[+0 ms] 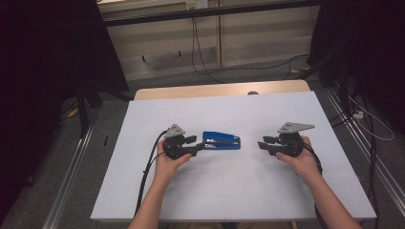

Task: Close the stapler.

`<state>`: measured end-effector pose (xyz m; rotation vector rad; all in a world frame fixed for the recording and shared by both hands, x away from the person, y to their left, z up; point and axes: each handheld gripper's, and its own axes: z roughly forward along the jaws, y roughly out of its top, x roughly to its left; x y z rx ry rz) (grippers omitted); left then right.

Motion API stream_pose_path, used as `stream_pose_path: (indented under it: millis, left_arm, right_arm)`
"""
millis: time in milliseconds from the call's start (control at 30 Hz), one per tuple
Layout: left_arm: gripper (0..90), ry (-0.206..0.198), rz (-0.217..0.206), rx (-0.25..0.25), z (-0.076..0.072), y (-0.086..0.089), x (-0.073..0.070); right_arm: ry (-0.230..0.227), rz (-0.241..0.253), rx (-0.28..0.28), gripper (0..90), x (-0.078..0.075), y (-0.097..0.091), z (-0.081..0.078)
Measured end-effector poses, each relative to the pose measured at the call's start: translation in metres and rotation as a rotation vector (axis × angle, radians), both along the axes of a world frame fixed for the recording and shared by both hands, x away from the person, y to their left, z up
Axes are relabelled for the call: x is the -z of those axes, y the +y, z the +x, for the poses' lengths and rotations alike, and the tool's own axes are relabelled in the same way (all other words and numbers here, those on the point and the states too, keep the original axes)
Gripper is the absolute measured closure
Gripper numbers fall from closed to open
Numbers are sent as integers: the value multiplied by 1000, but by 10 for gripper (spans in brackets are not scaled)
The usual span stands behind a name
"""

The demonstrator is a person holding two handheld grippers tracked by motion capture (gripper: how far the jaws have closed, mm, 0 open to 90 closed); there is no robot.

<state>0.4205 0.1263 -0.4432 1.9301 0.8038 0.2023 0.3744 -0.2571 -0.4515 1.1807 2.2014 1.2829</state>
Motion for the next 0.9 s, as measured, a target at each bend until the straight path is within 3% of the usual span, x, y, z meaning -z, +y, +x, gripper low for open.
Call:
stream_pose_path:
  millis: [133, 267, 333, 500, 600, 767, 900]
  left_arm:
    - [289, -25, 23, 21, -4, 2, -5]
    - [217, -25, 12, 18, -8, 8, -8]
    - [179, -14, -1, 14, -10, 13, -10]
    - [147, -36, 7, 15, -18, 24, -11]
    - [122, -40, 2, -14, -21, 34, -12]
    - [67, -44, -12, -51, -25, 48, -15]
    - [58, -63, 3, -52, -30, 57, -17]
  right_arm:
    - [-17, 5, 22, 433, -1, -1, -2]
    - [-37, 6, 38, 336, -5, -1, -7]
    - [-44, -1, 40, 319, -7, 0, -12]
    - [-49, 12, 61, 240, -10, 0, -21]
    - [-50, 9, 62, 203, -9, -1, -25]
    - [-43, 28, 65, 182, -7, -1, -34]
    - [-44, 5, 62, 167, -6, -4, -43]
